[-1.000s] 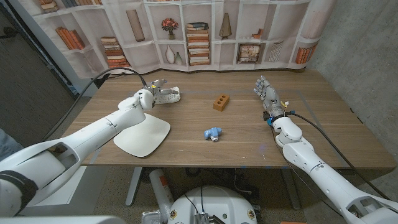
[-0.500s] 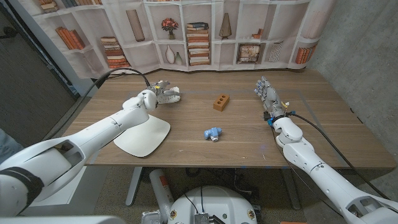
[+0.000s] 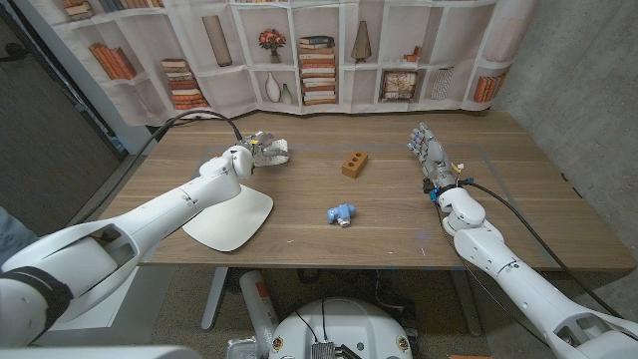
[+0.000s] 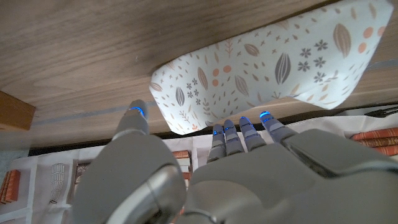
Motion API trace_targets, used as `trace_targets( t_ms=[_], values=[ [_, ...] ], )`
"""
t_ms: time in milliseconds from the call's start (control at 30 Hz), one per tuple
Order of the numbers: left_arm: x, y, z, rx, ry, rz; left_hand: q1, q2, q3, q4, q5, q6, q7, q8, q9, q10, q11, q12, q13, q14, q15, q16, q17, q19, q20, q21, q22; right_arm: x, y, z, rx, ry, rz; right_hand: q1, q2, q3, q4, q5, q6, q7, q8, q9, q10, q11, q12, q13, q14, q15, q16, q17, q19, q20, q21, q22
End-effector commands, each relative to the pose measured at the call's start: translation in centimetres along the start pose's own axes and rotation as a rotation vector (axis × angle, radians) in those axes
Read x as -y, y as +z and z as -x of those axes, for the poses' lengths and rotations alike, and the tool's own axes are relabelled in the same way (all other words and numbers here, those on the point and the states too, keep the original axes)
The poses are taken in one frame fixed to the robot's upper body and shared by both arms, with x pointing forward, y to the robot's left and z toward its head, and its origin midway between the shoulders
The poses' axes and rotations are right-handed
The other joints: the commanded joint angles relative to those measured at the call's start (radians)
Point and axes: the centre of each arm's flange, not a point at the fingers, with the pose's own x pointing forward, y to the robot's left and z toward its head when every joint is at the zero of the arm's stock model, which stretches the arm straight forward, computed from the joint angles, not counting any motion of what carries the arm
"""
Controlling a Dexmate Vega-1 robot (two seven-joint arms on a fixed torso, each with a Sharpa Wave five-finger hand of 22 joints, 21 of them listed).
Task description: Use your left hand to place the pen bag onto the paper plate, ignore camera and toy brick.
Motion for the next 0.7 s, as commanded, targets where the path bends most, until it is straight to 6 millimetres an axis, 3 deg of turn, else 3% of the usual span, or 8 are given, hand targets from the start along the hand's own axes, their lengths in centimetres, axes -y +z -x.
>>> trace_targets(
  t_ms=[33,133,400,467,600,700],
  values=[
    [0.54,0.20,0.14,-0.003,-0.013,-0.004,0.020,-0.001,-0.002,-0.003,0.009,0.014,-0.003,0.005,0.005,0.011,-0.003,0.005,0.003,0.010,-0.008,-0.001,0.003,0.011,0.002,0.000,0.003,0.07,-0.06,0.13,-0.001,0.001,-0.002,0.000,0.007,-0.002,0.001,-0.002,0.007,-0.001,0.000,0.006,0.005,0.000,-0.005,0.003,0.007,-0.001,-0.002,0.003,0.007,-0.030,-0.004,0.003],
    [0.63,0.20,0.20,-0.005,-0.015,-0.005,0.033,0.003,-0.003,-0.006,0.012,0.025,-0.003,0.008,0.005,0.018,-0.003,0.007,0.002,0.017,-0.015,0.000,0.001,0.026,-0.027,0.001,0.003,0.07,-0.05,0.16,-0.001,0.002,-0.002,0.001,0.008,-0.002,0.001,-0.002,0.008,-0.002,0.000,0.006,0.005,-0.001,-0.005,0.003,0.006,-0.001,-0.003,0.003,0.007,-0.030,-0.005,0.003],
    [0.93,0.19,0.40,-0.012,-0.019,-0.007,0.058,0.014,-0.001,-0.012,0.018,0.049,0.005,0.014,0.005,0.040,-0.018,0.013,0.001,0.035,-0.026,0.004,0.000,0.046,-0.035,0.001,0.002,0.05,-0.14,0.22,-0.003,0.006,-0.006,0.001,0.009,-0.002,0.001,-0.002,0.008,-0.002,0.000,0.006,0.004,0.000,-0.006,0.003,0.008,-0.001,-0.002,0.003,0.008,-0.030,-0.007,0.003],
    [0.97,0.21,0.46,-0.015,-0.018,-0.008,0.067,0.017,0.000,-0.013,0.019,0.058,0.006,0.017,0.005,0.046,-0.021,0.014,0.001,0.043,-0.030,0.006,-0.001,0.051,-0.035,0.001,0.001,0.03,-0.14,0.21,-0.003,0.007,-0.006,0.002,0.009,-0.001,0.001,-0.002,0.007,-0.002,0.000,0.006,0.005,0.002,-0.005,0.003,0.008,-0.002,-0.003,0.003,0.008,-0.029,-0.008,0.003],
    [1.06,0.23,0.55,-0.018,-0.018,-0.007,0.110,0.035,0.009,-0.019,0.023,0.083,-0.004,0.021,0.005,0.076,-0.053,0.019,0.000,0.070,-0.048,0.009,-0.001,0.099,-0.002,0.010,0.002,0.00,-0.09,0.17,-0.003,0.010,-0.005,0.002,0.010,-0.002,0.000,-0.003,0.008,-0.003,0.000,0.006,0.006,0.001,-0.006,0.003,0.008,-0.002,-0.003,0.003,0.009,-0.029,-0.010,0.003],
    [1.20,0.22,0.55,-0.026,-0.022,-0.012,0.139,0.049,0.018,-0.022,0.023,0.101,-0.009,0.024,0.005,0.091,-0.060,0.021,0.000,0.088,-0.052,0.011,-0.001,0.133,0.000,0.017,0.004,-0.01,-0.07,0.16,-0.003,0.012,-0.005,0.002,0.010,-0.002,0.000,-0.003,0.008,-0.004,0.000,0.006,0.007,0.000,-0.005,0.003,0.008,-0.001,-0.003,0.003,0.010,-0.029,-0.011,0.003]
  ],
)
